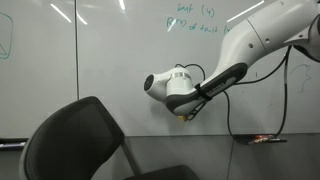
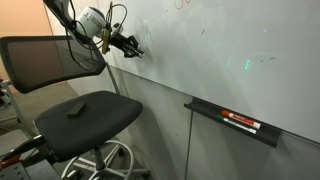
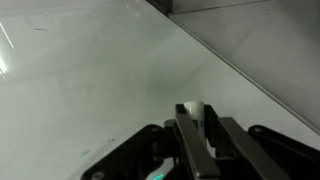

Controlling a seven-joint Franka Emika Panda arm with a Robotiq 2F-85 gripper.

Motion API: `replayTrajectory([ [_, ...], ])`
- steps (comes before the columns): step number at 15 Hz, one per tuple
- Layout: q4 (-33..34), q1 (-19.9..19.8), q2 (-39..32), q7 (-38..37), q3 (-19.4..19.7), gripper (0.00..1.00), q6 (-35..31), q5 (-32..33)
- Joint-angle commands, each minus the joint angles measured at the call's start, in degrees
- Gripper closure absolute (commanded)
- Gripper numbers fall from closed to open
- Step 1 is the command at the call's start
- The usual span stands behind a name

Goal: Use the marker on the chair to draw on the whiteboard

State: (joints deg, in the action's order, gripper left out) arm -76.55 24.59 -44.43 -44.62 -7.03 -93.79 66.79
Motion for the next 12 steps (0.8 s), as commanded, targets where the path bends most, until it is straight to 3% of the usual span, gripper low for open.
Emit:
replayTrajectory([
  [1,2.0,0.0,-1.0,0.5,1.4,0.90,0.3,0.6],
  [12,2.1,-0.7,0.9,0.9,3.7,0.91,-0.5,4.2],
])
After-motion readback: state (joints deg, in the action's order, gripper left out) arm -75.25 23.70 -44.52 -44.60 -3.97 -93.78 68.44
